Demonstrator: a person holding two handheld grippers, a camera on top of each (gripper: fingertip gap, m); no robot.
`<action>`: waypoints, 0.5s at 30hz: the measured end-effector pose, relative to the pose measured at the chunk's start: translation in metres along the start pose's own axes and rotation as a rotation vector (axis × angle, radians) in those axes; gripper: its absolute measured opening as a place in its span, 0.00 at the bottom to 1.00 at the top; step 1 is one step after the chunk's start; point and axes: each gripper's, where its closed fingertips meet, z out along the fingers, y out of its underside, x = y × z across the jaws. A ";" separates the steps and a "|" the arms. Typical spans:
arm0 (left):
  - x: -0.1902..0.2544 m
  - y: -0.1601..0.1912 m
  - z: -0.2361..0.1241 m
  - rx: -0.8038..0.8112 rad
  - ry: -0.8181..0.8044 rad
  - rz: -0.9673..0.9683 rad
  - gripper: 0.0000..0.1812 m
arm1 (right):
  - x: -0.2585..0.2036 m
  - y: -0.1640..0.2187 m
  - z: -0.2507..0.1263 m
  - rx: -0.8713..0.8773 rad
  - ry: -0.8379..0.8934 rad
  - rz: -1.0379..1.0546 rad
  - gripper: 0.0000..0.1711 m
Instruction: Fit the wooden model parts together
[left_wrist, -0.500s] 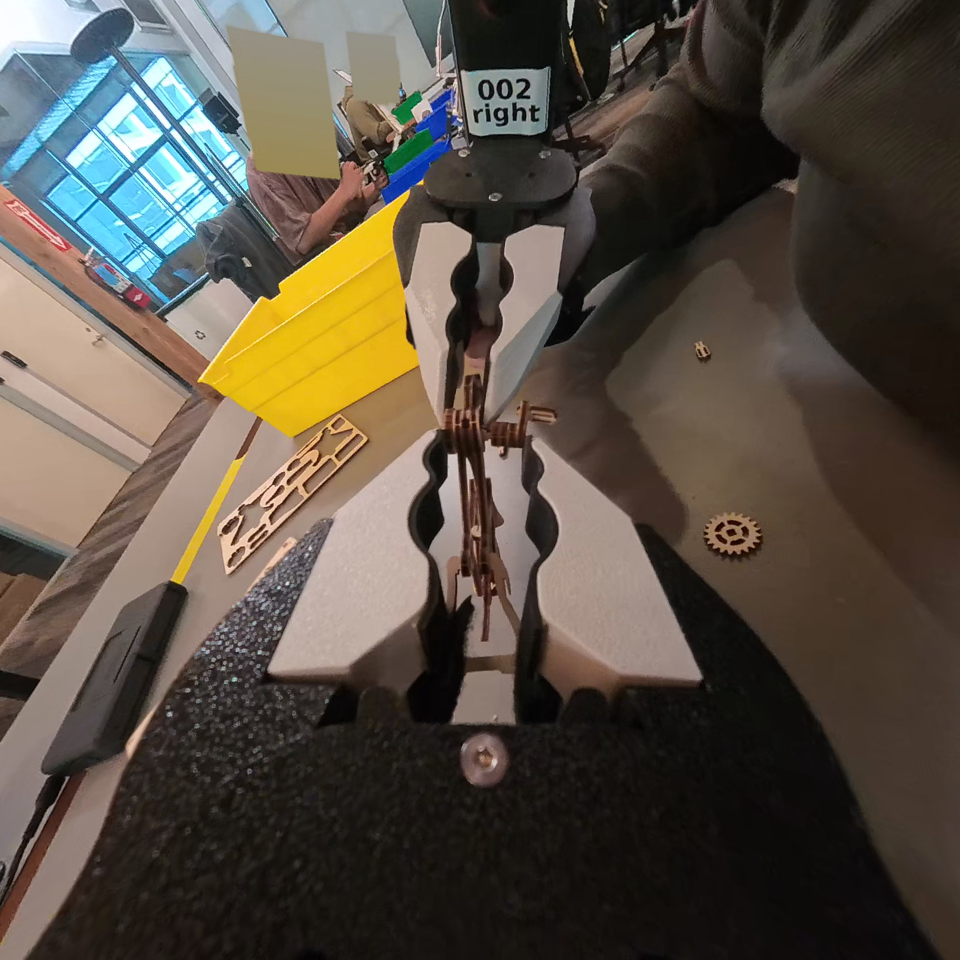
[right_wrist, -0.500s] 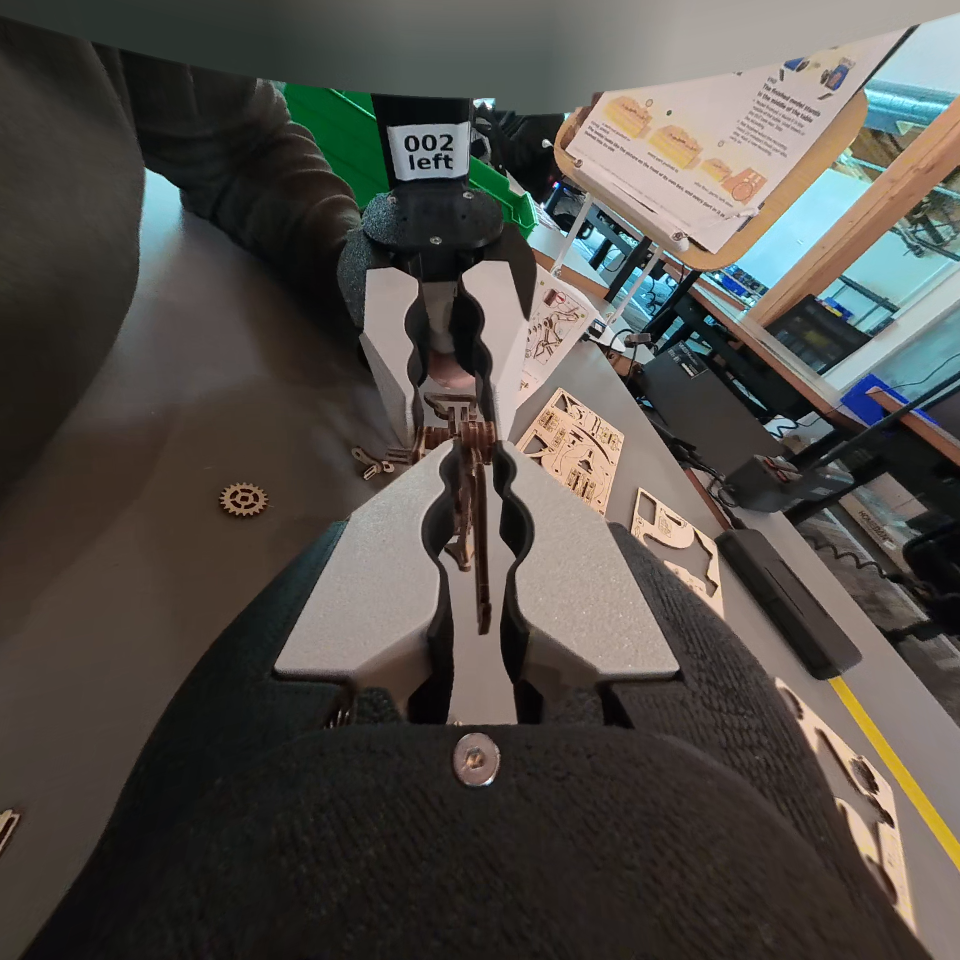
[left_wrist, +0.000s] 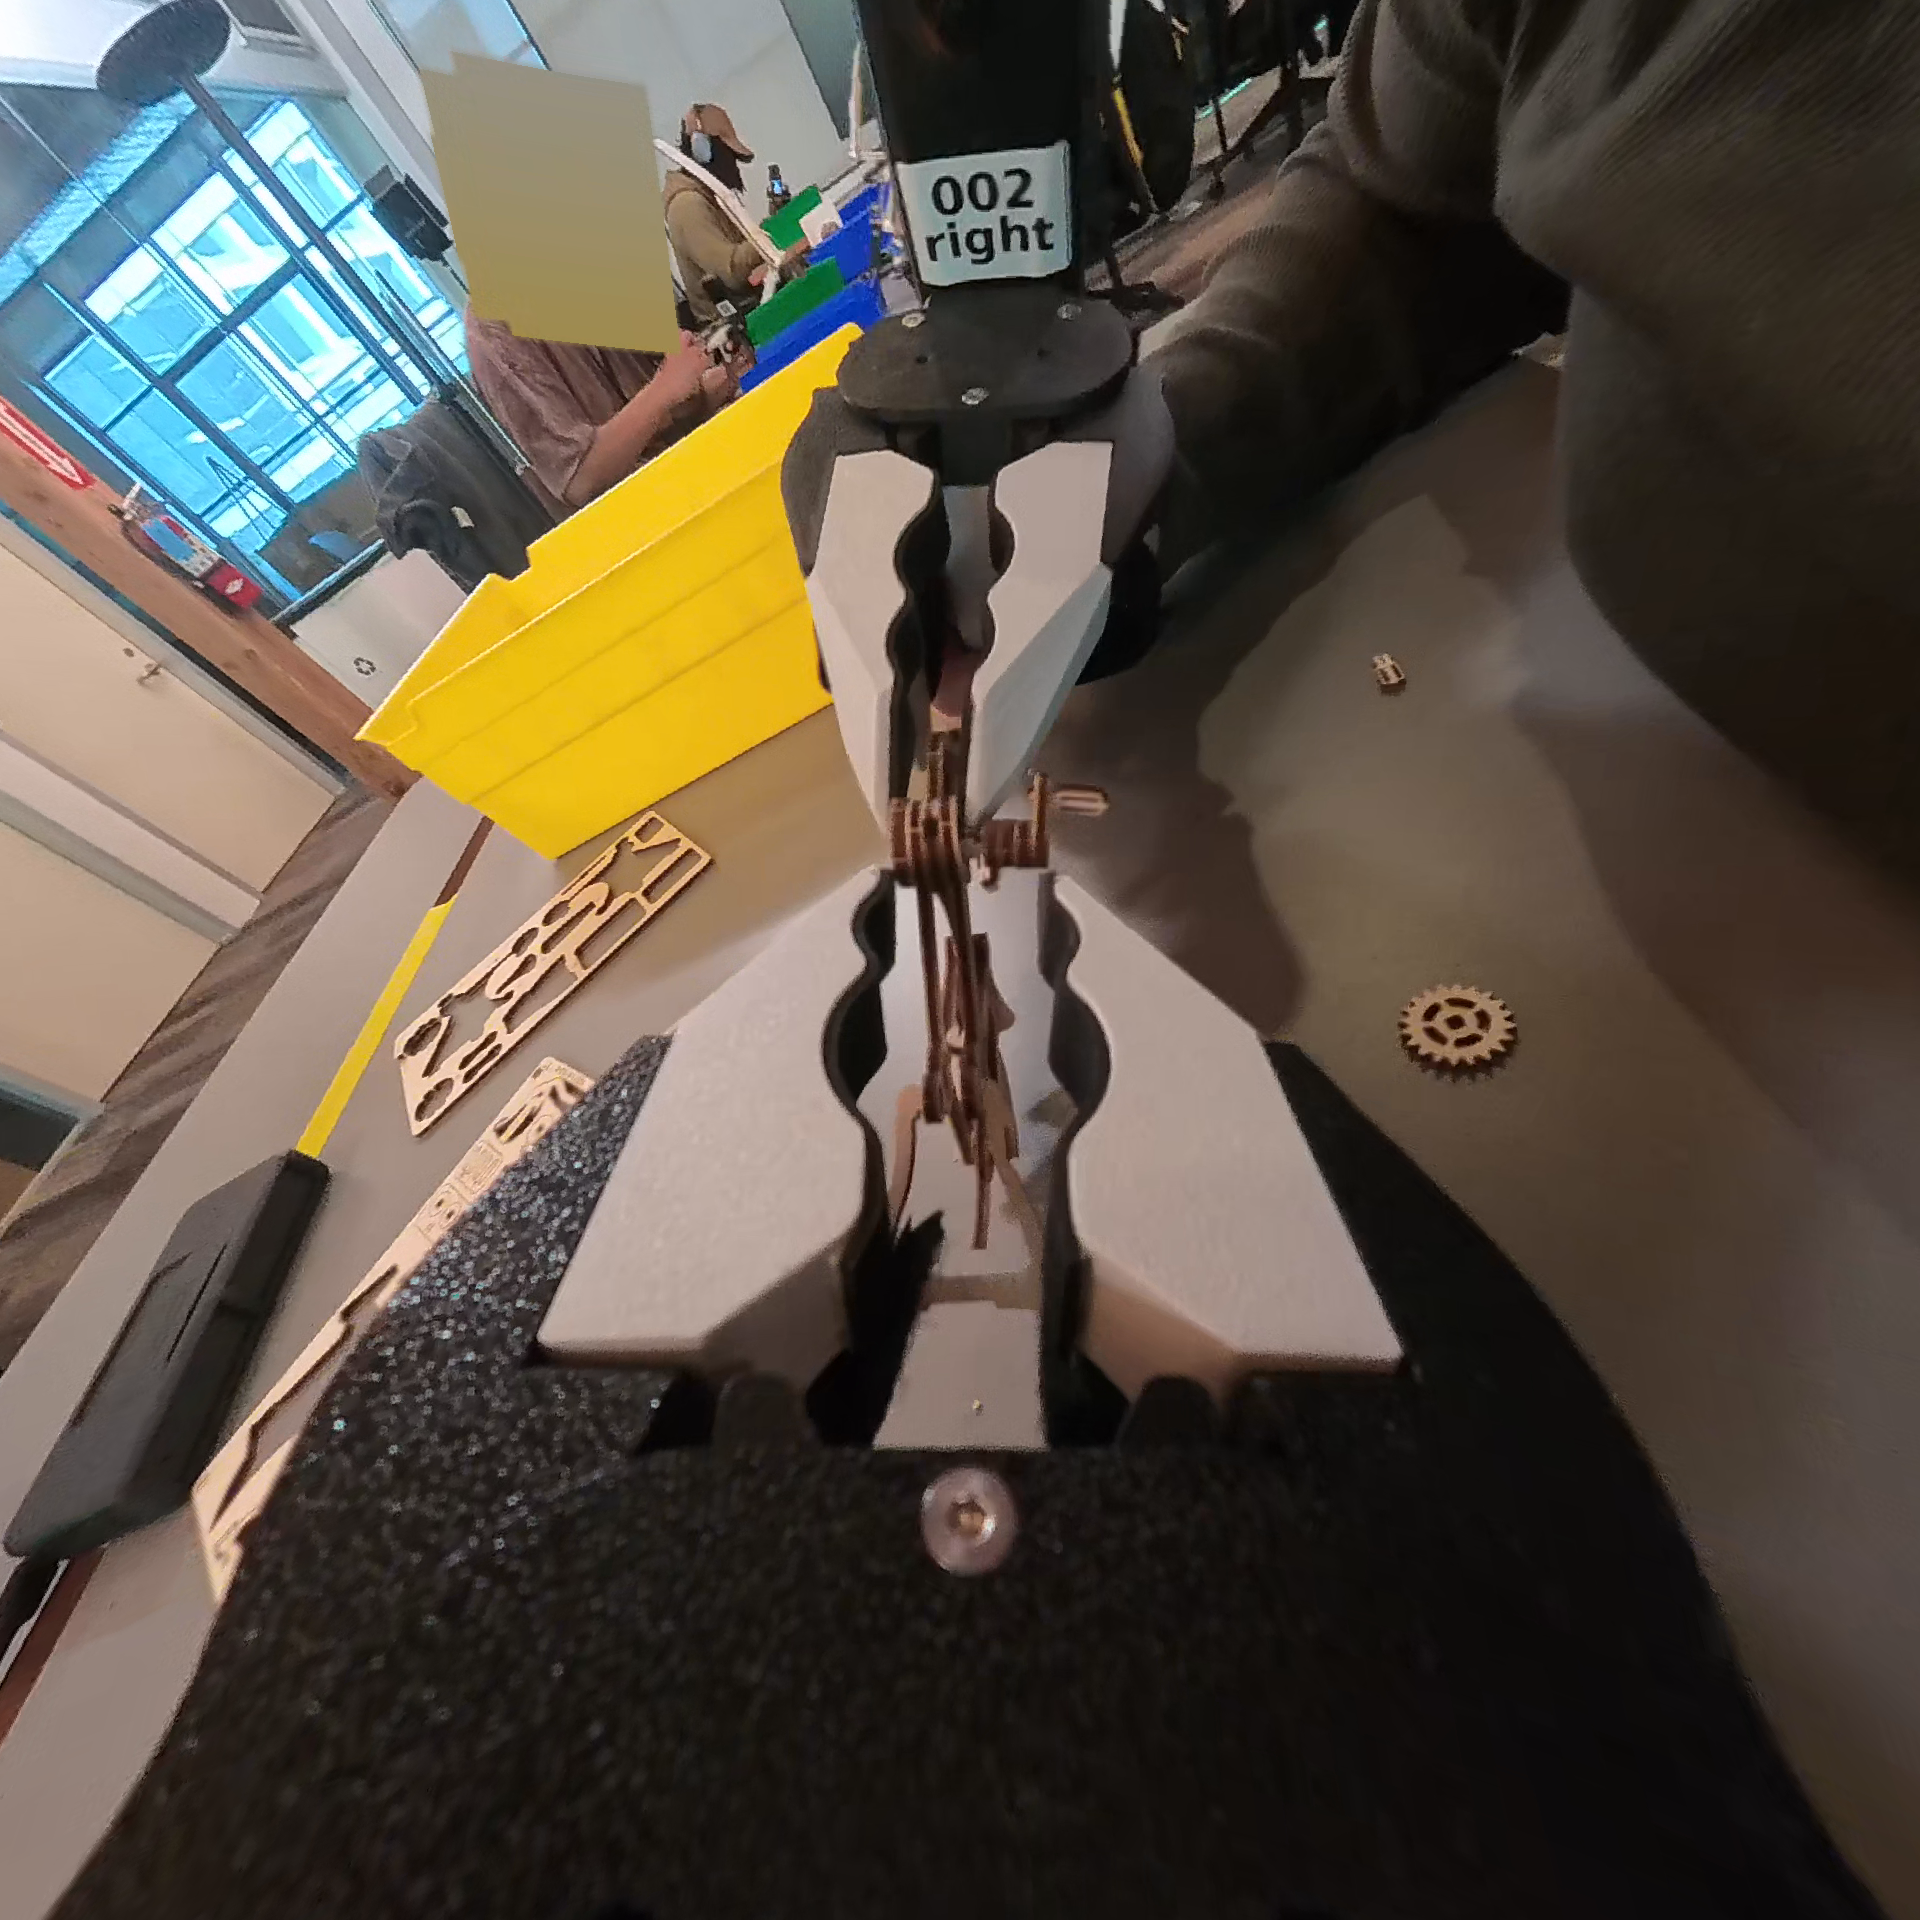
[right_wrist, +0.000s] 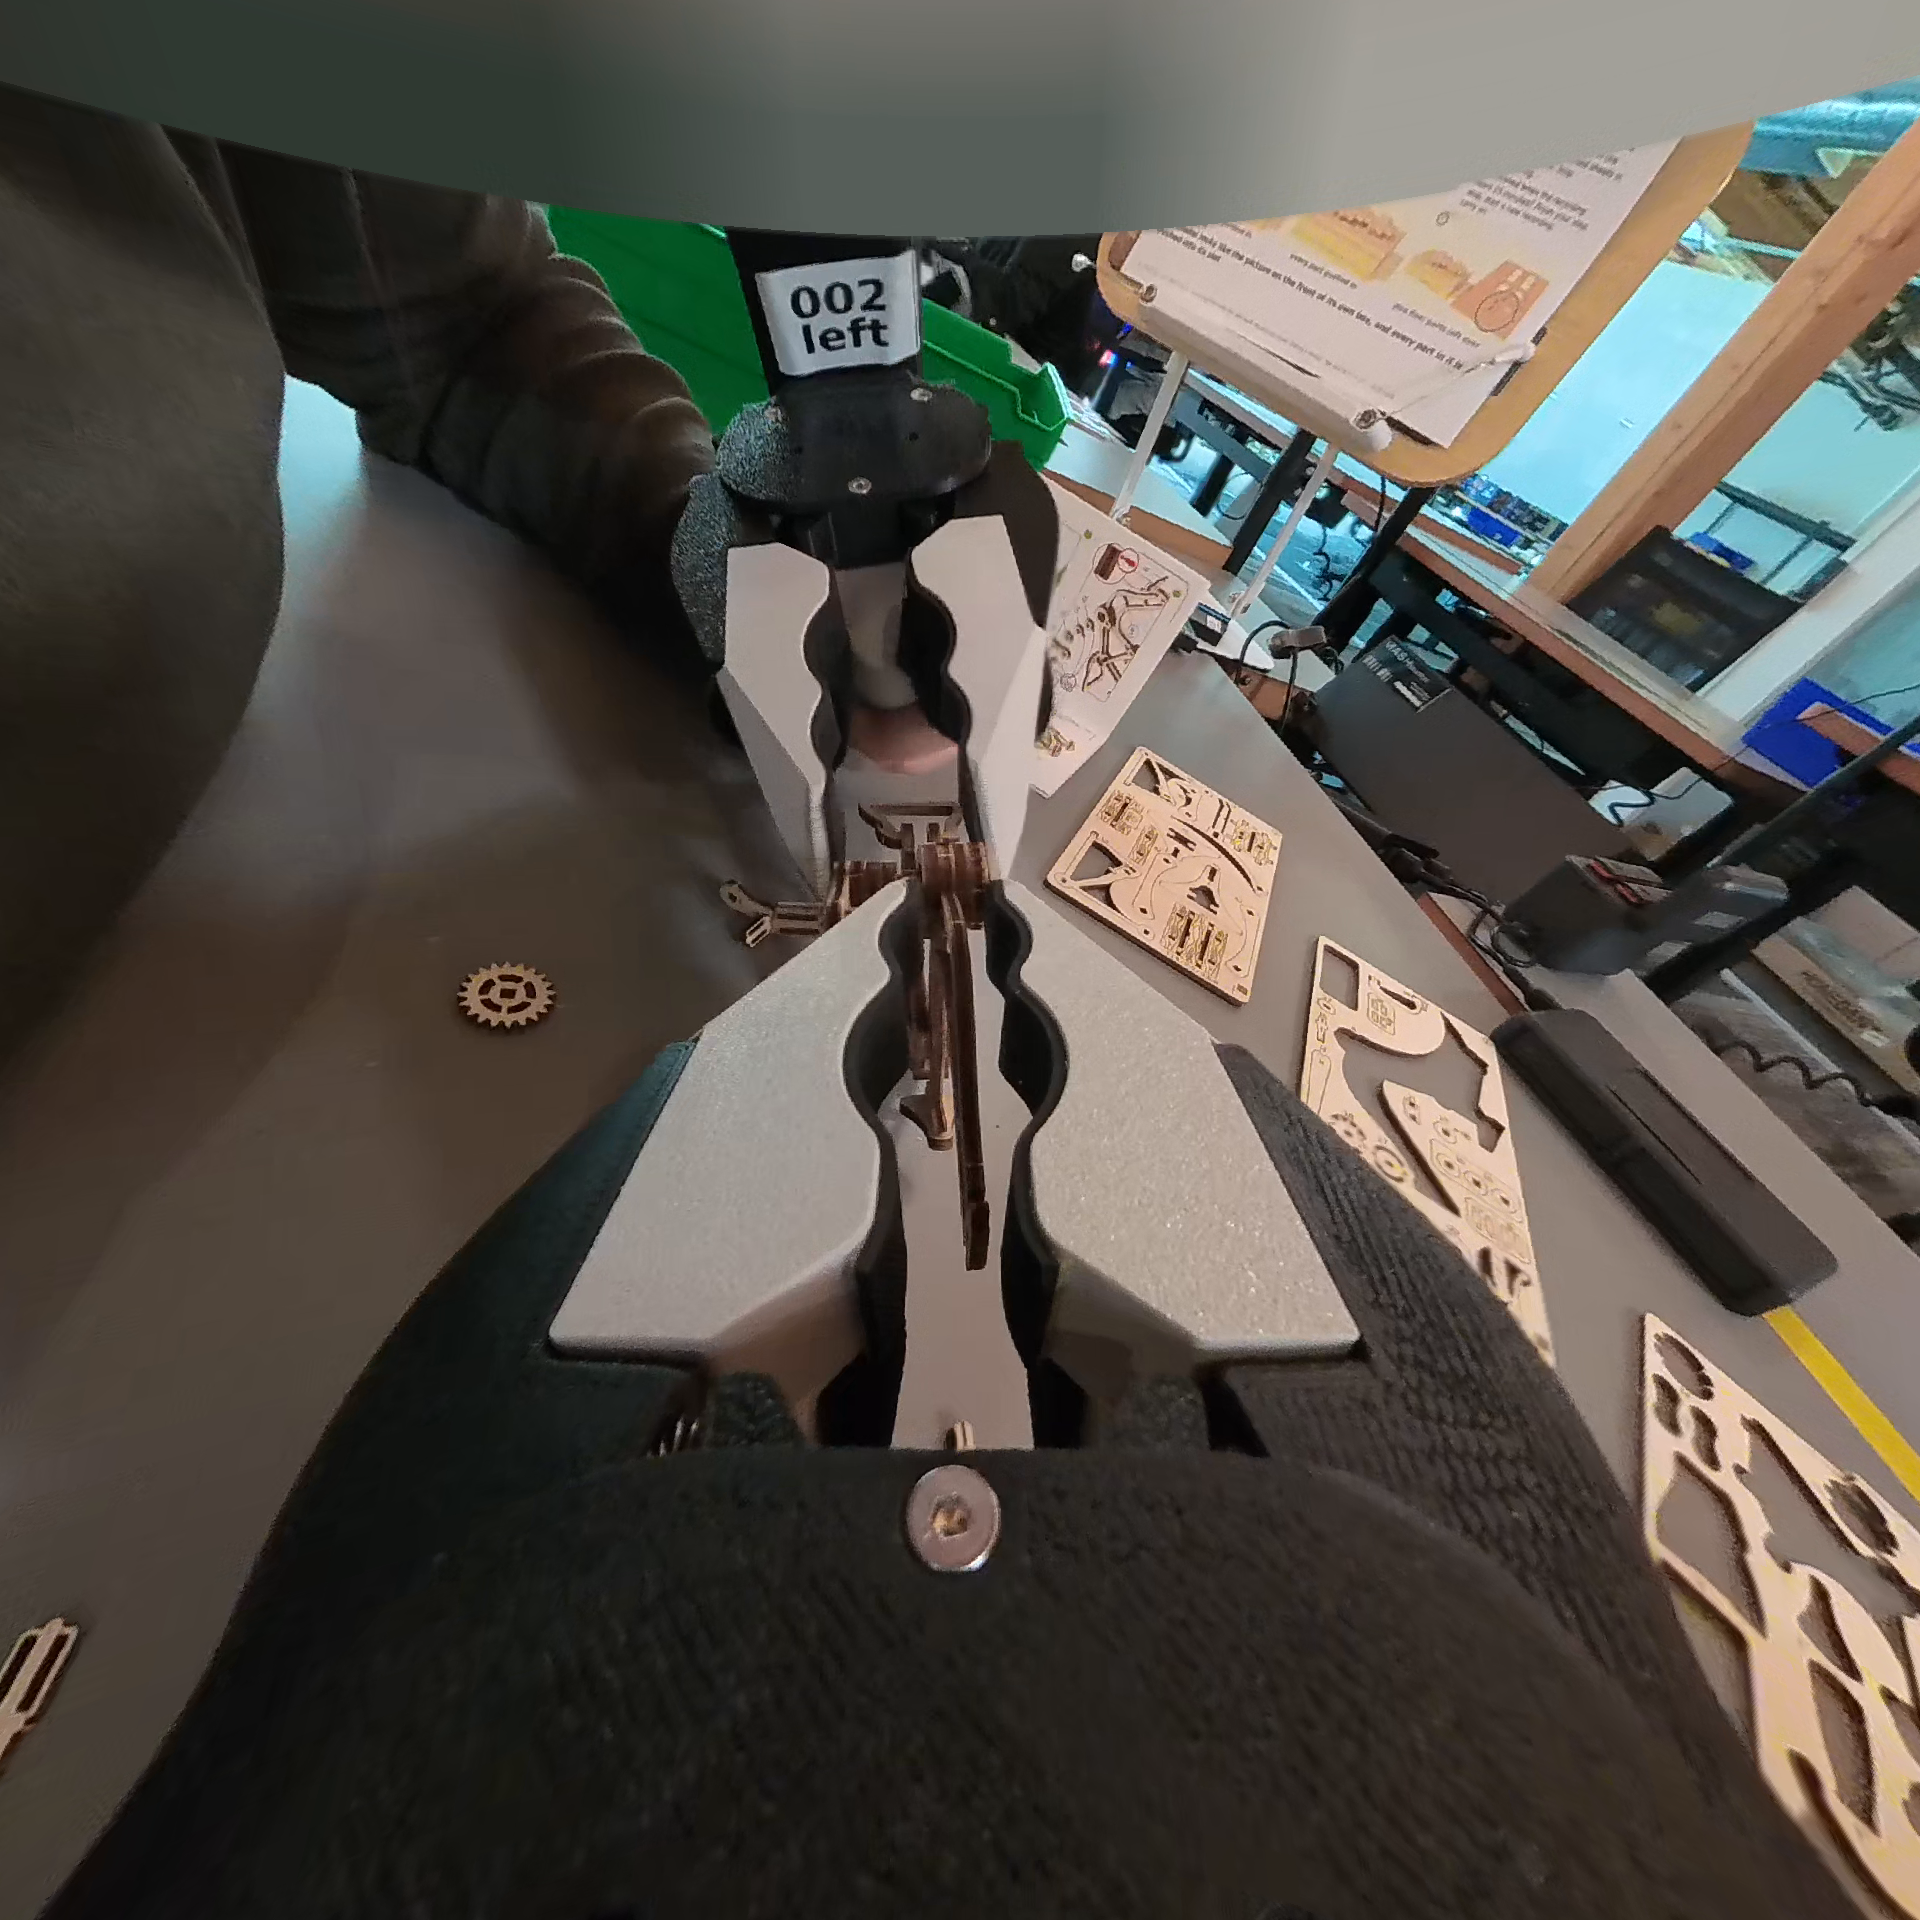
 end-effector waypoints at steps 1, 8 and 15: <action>-0.001 0.000 0.000 0.003 -0.007 -0.005 0.12 | 0.000 0.000 0.000 0.003 -0.001 0.007 0.06; 0.001 -0.003 0.003 0.009 -0.038 0.022 0.16 | -0.001 -0.001 0.001 0.016 0.000 0.022 0.06; 0.003 -0.003 0.003 -0.027 -0.035 0.033 0.14 | -0.003 -0.003 0.001 0.019 0.029 -0.043 0.06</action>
